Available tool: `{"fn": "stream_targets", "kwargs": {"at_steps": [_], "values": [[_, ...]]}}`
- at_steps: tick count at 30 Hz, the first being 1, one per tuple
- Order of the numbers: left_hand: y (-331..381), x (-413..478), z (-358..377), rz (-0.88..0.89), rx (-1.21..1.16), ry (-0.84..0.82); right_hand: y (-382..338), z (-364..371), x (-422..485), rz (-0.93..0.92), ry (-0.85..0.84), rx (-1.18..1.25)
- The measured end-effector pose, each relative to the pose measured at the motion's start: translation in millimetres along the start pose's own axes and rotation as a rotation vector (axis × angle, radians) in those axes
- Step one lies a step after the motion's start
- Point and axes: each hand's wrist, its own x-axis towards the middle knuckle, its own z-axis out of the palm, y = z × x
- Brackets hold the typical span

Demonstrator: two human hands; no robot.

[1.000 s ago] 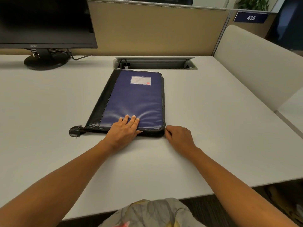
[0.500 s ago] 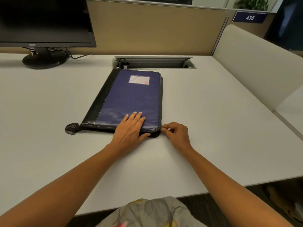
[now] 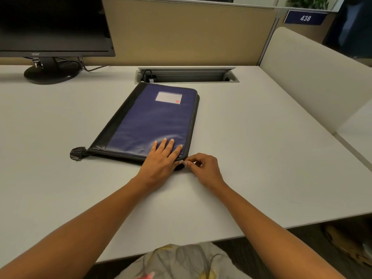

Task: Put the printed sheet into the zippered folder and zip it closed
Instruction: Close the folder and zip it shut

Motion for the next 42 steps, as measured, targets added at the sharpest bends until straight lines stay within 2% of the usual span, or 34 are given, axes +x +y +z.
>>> {"fn": "stream_targets", "kwargs": {"at_steps": [5, 8, 16, 21, 27, 36, 42], "values": [[-10.5, -5.2, 3.1, 0.010, -0.019, -0.007, -5.7, 1.9, 4.0, -0.030, 0.049, -0.002], [-18.8, -11.1, 2.8, 0.066, -0.030, 0.089, -7.9, 4.3, 8.3, -0.034, 0.062, -0.009], [-42.2, -27.5, 11.5, 0.126, 0.099, 0.210, -16.0, 24.6, 10.3, -0.039, 0.049, -0.043], [-44.5, -30.6, 13.4, 0.098, 0.060, 0.138, -17.1, 30.7, 7.1, -0.012, -0.025, -0.048], [-37.2, -27.4, 14.8, 0.020, 0.076, 0.090, -18.4, 33.4, 2.2, -0.086, -0.121, -0.051], [-42.1, -33.8, 9.6, 0.038, 0.068, 0.080, -16.9, 32.2, 18.6, -0.061, 0.028, -0.052], [-58.5, -55.8, 9.0, 0.096, 0.044, 0.069, -17.4, 29.7, 40.2, 0.008, 0.053, -0.084]]}}
